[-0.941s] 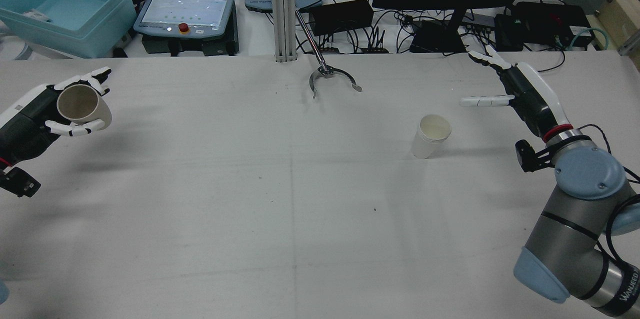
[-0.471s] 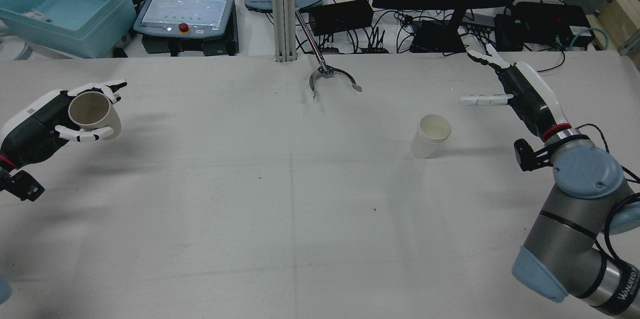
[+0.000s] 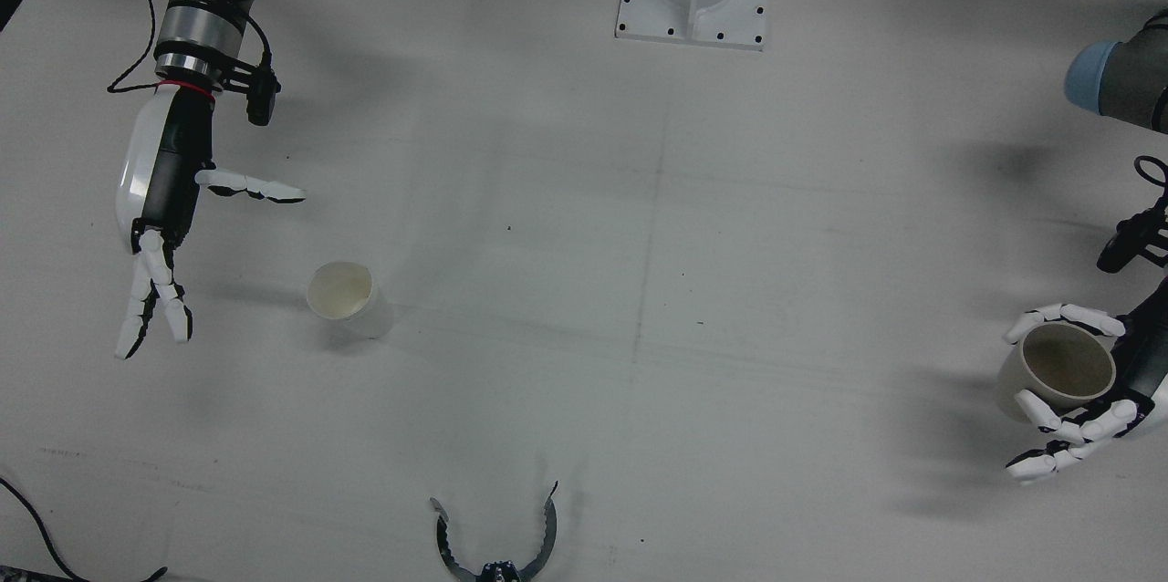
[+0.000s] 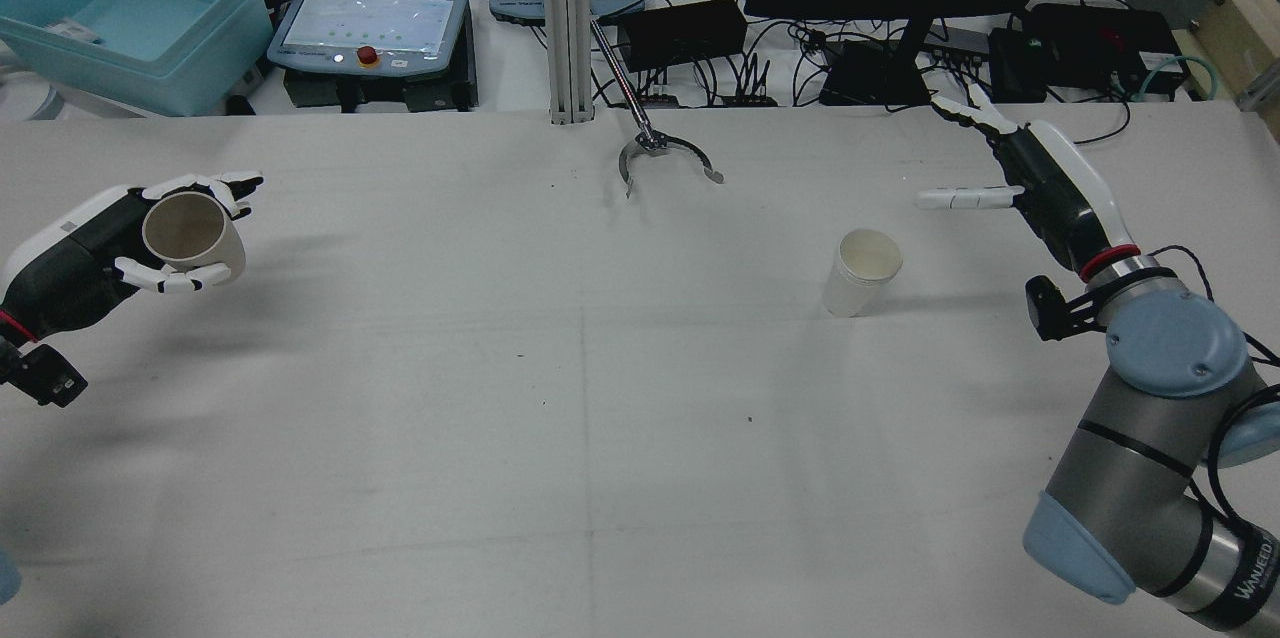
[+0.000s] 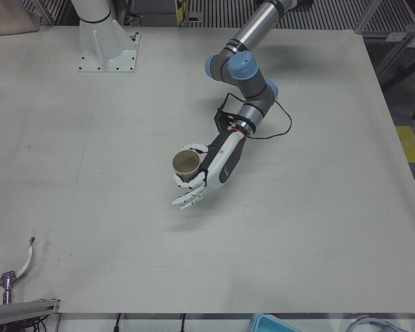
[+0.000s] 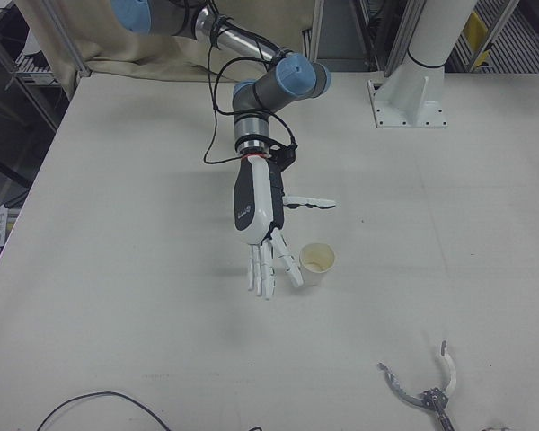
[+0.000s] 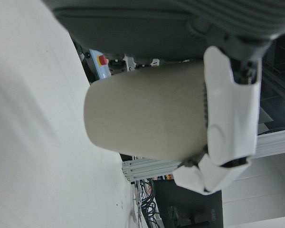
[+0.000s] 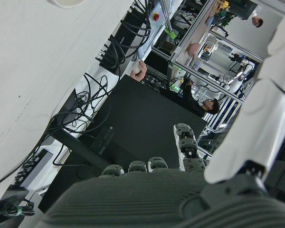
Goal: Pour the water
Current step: 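Lift the beige cup with the left hand off the table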
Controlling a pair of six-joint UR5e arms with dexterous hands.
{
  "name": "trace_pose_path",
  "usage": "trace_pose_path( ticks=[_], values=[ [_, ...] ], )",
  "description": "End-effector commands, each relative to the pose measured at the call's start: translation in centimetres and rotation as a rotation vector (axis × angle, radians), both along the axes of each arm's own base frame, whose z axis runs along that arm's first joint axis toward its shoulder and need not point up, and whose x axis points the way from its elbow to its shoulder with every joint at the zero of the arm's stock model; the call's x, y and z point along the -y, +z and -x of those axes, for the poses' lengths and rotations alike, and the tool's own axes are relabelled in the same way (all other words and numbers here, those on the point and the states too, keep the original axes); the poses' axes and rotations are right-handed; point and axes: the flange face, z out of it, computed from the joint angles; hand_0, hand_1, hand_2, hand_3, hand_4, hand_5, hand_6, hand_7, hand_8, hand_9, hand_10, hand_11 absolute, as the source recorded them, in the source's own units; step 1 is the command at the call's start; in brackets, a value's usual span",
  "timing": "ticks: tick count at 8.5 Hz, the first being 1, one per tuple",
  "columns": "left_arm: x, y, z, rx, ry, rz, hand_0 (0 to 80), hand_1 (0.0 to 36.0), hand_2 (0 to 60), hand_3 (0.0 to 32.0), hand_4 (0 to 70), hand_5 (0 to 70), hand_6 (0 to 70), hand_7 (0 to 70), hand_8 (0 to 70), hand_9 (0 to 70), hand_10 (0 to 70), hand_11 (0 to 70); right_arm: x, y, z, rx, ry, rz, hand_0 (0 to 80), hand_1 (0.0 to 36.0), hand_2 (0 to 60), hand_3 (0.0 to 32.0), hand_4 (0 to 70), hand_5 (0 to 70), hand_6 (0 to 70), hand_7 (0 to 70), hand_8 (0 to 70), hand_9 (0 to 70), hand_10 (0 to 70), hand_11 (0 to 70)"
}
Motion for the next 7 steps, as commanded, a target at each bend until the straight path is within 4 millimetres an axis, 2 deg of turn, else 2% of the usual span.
trace_pose_path(
  ticks=[1,5,7],
  values=[
    [0.16,0.33,0.10,0.004,-0.002,0.005,58.7,36.0,60.0,0.0,53.5,54.6,15.6,15.0,10.2,12.6,9.4,16.4,-0.06,-1.14,-0.03,0.020,-0.003,-0.020,46.0,10.7,4.8,0.0,6.0,3.5,3.2,2.8,1.9,1.5,0.0,0.4],
    [0.66,0.40,-0.36,0.012,-0.003,0.007,58.4,36.0,60.0,0.0,52.0,52.1,15.2,14.9,9.8,12.3,9.1,15.7,0.11,-1.32,0.21,0.019,-0.002,-0.022,46.1,10.9,4.8,0.0,6.2,3.8,3.4,3.2,1.8,1.2,0.0,0.2],
    [0.87,0.35,-0.44,0.013,-0.005,0.010,59.0,36.0,60.0,0.0,51.7,51.1,15.2,14.8,9.8,12.4,9.0,15.6,0.34,-1.19,-0.38,0.016,0.009,-0.020,46.1,10.9,5.2,0.0,6.7,4.0,3.8,3.8,1.9,1.5,0.0,0.4]
  ],
)
